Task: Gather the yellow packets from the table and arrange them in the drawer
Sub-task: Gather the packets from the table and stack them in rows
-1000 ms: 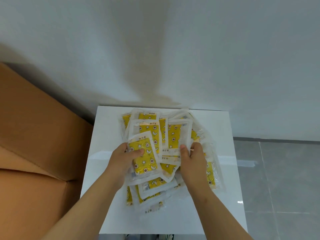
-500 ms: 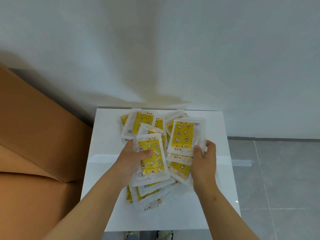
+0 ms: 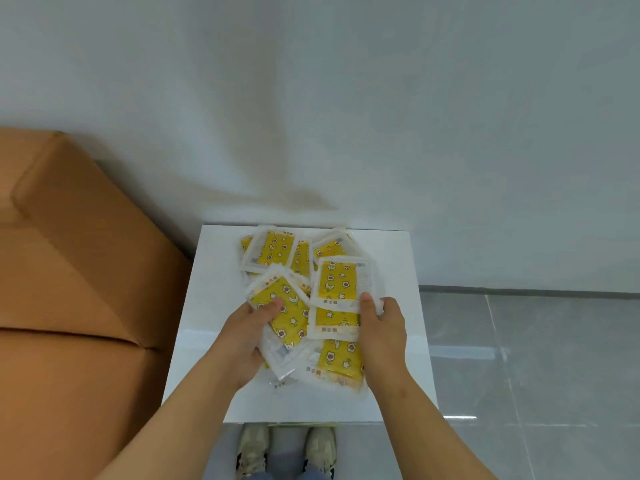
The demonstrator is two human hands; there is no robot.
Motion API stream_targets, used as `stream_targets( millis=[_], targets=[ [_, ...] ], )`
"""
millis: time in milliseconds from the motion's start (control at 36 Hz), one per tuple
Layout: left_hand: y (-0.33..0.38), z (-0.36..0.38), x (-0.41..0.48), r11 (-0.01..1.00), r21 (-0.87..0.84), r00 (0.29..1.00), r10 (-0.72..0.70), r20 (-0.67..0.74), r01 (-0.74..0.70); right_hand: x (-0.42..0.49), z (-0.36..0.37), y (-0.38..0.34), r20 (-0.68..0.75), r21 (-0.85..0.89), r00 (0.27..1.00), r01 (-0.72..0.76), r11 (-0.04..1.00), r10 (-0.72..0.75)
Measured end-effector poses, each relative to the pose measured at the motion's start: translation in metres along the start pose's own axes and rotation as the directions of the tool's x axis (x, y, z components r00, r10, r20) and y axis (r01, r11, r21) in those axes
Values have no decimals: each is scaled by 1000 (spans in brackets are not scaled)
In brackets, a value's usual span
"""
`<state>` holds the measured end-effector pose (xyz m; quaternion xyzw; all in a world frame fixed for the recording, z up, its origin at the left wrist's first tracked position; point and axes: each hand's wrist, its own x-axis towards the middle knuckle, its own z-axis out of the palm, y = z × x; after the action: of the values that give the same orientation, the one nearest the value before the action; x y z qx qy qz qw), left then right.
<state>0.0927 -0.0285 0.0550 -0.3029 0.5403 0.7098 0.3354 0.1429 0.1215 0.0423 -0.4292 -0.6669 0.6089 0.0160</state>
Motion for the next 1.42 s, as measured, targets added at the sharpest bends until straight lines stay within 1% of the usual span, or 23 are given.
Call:
stream_targets(
  millis=[139,306,472,556,639,750,889,1028,1139,1306,1417],
  targets=[
    [-7,-6,-21,1000,12,999,24,-23,-24,-25,-5,-2,20,25,1000,8,1000,-8],
    [-9,-23,-52,996,50,996,72,-58,-69,-70,-8,-4,3,30,999,52,998,-52],
    [-16,-59,-98,987,106,992,125,-27,-122,-140,-5,-2,-49,76,996,80,994,-77],
    [-23,-84,-130,988,101,993,114,17,-115,-187,-6,6,-92,104,992,93,990,-84],
    [-32,-110,-168,992,75,990,92,107,-100,-237,-10,17,-130,132,990,68,989,-51],
    [-48,-138,-217,992,104,974,45,223,-70,-305,-21,30,-132,188,991,24,982,1],
    [-77,-154,-271,991,133,946,-24,324,-20,-380,-46,42,-119,218,993,45,975,-19],
    [-122,-162,-327,992,117,915,-93,393,50,-446,-77,70,-109,250,993,73,965,-46],
    [-176,-171,-381,987,113,882,-153,445,114,-500,-111,104,-99,290,992,102,952,-76],
    [-276,-181,-473,986,112,869,-161,467,122,-589,-175,174,-97,314,991,120,942,-94],
    [-336,-189,-526,987,144,883,-125,453,66,-655,-212,215,-127,364,988,124,923,-83]
  ],
)
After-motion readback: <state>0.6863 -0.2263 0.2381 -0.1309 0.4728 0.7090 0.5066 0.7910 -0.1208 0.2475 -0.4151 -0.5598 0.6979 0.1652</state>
